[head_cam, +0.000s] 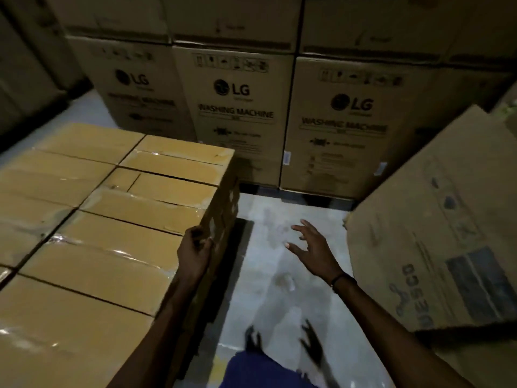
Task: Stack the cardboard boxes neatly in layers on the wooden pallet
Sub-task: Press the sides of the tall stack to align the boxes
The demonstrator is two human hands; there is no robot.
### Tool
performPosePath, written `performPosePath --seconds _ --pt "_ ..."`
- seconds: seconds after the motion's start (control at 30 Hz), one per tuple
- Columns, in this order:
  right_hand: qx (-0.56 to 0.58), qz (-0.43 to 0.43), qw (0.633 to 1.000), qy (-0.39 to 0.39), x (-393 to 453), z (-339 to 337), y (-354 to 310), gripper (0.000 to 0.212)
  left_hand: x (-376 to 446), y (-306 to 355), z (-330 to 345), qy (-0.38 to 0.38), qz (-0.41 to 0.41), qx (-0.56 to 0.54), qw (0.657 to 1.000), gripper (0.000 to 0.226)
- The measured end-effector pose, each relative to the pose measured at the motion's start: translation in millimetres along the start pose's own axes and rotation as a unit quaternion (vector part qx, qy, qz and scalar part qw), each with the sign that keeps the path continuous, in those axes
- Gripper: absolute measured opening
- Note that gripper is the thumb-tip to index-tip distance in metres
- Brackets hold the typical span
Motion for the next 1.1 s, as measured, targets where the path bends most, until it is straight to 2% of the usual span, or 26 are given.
performPosePath --seconds 0.17,0.37,0.5,0.63,0.73,0.93,1.1 --pt "-0.046 -0.066 0.993 -0.081 100 -3 -8 0.053 43 0 23 0.056 -0.035 0.031 0.997 0.045" --pt "-0.079 -0.133 0.971 -0.185 231 35 -33 0.053 114 -21 49 0.107 -0.079 0.062 0.989 0.053" --pt "-0.092 -0.154 0.957 -0.230 304 63 -44 0.055 164 -40 65 0.110 -0.095 0.108 0.984 0.054" --pt "-0.162 -0.204 0.928 -0.268 379 92 -68 0.059 215 -56 83 0.091 -0.106 0.152 0.978 0.055" --pt "-0.187 -0.238 0.907 -0.294 426 113 -82 0.059 245 -66 97 0.082 -0.145 0.188 0.968 0.060" --pt "-0.272 -0.314 0.841 -0.346 504 168 -93 0.064 296 -89 135 0.052 -0.189 0.254 0.947 0.080" --pt "-0.330 -0.393 0.749 -0.418 553 223 -77 0.082 319 -120 169 0.022 -0.244 0.284 0.927 0.101"
Point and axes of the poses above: each hand's wrist, its own x-axis towards the middle knuckle, its own z-axis out of the palm, y = z × x, the point moved 5 cm from there along x, towards the middle knuckle, and after that the axes turned 3 degrees about y, right-handed, at the moved point
